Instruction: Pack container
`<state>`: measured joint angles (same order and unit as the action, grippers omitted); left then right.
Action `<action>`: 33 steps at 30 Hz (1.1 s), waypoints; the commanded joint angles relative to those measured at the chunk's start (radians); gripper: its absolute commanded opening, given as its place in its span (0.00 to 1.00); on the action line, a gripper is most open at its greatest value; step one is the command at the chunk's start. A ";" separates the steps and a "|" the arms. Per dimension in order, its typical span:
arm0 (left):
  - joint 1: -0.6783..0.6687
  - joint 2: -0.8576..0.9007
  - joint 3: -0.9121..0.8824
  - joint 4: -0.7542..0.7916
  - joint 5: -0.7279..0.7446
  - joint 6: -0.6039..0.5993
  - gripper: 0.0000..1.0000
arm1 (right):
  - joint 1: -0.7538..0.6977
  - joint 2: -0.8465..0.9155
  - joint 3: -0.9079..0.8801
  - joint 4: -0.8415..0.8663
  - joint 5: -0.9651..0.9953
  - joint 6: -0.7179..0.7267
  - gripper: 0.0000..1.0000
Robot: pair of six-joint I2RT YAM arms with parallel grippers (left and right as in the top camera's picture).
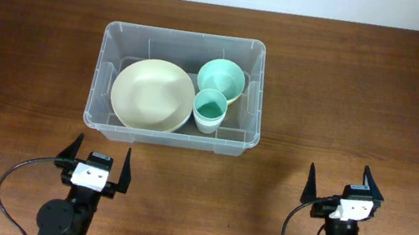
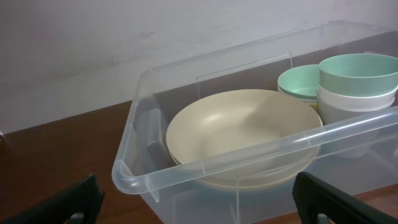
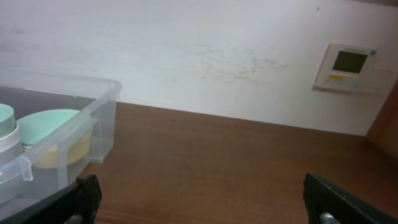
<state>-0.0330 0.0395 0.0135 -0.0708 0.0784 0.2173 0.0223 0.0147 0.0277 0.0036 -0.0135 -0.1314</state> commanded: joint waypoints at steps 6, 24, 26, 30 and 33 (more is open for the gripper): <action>0.005 -0.005 -0.004 -0.004 0.004 0.005 1.00 | 0.011 -0.011 -0.022 -0.068 -0.024 0.000 0.99; 0.005 -0.005 -0.004 -0.004 0.004 0.005 1.00 | 0.011 -0.011 -0.022 -0.080 -0.013 0.001 0.99; 0.005 -0.005 -0.004 -0.004 0.004 0.005 1.00 | 0.011 -0.011 -0.022 -0.079 -0.013 0.001 0.99; 0.005 -0.005 -0.004 -0.004 0.004 0.005 1.00 | 0.011 -0.011 -0.022 -0.080 -0.013 0.001 0.99; 0.005 -0.005 -0.004 -0.004 0.004 0.005 1.00 | 0.011 -0.011 -0.022 -0.080 -0.013 0.001 0.99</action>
<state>-0.0330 0.0395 0.0135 -0.0708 0.0784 0.2173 0.0227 0.0135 0.0128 -0.0750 -0.0265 -0.1314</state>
